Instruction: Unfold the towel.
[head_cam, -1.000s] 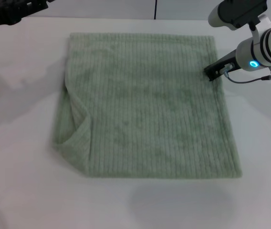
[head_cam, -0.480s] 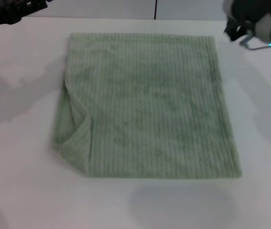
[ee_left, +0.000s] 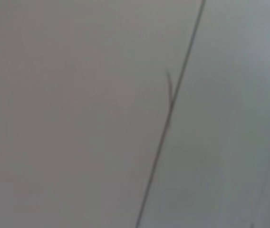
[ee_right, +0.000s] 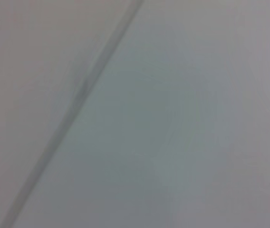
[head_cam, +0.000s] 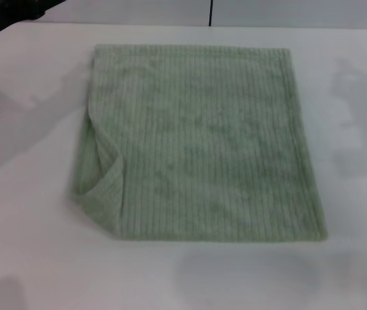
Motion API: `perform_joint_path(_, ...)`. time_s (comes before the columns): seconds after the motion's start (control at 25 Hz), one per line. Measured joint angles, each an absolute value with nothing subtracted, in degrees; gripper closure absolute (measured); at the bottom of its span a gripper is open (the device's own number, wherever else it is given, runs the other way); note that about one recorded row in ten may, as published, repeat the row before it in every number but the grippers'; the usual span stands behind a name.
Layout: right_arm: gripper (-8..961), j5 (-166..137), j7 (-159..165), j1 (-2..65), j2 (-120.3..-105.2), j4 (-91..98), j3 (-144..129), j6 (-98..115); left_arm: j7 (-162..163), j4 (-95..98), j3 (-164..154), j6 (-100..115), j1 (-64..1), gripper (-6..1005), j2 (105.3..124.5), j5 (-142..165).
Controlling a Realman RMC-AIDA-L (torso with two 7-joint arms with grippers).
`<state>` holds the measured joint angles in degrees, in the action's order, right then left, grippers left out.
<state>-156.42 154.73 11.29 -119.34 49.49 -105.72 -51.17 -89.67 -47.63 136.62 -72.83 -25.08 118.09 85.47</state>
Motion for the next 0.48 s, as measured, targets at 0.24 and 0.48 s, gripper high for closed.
perform_joint_path(0.24, 878, -142.2, 160.4, 12.0, -119.25, 41.6, -107.1, -64.6, -98.1, -40.0, 136.6, -66.0, -27.9, 128, 118.55, 79.7)
perform_joint_path(0.48, 870, -138.4, 163.8, 10.3, -119.18, 38.5, -106.1, -63.3, -111.4, -32.3, 136.6, -63.4, -28.0, 128, 118.57, 66.9)
